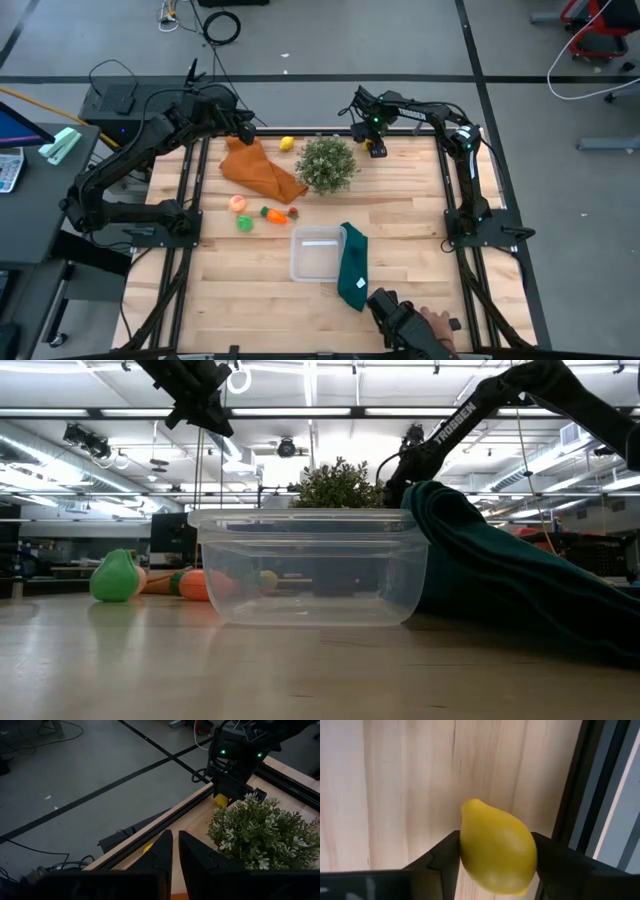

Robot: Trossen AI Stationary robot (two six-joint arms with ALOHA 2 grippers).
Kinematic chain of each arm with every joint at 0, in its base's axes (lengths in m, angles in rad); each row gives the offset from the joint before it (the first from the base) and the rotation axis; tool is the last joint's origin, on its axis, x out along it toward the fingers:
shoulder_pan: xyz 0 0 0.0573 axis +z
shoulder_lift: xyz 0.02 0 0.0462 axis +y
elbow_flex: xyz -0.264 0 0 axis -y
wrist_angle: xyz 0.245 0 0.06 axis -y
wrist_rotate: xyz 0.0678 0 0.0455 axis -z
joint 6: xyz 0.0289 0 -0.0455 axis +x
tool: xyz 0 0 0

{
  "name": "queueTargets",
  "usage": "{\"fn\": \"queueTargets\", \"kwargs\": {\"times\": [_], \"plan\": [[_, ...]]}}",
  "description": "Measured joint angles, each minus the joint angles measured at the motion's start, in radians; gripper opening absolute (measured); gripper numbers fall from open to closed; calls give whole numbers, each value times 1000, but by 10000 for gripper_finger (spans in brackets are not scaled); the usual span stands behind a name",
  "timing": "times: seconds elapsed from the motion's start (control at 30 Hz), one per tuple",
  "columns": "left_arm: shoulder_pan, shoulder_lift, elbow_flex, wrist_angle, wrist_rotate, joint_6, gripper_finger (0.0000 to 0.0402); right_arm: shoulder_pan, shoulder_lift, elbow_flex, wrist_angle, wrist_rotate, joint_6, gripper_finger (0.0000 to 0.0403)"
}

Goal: Pick and placing Produce into tupperware
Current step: Put the right yellow lemon into the transparent bin

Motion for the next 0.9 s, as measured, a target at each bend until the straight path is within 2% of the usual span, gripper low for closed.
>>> {"fn": "queueTargets", "kwargs": {"times": [0.1,0.33,0.53,0.9], "plan": [[0,0,0,0,0,0,40,1,0,0,0,6,0,167],[0,0,0,0,0,0,31,3,-5,0,-10,80,12,179],[0,0,0,0,0,0,32,3,-43,-1,-44,113,30,171],[0,0,0,0,0,2,34,46,-200,-1,-149,127,116,177]]}}
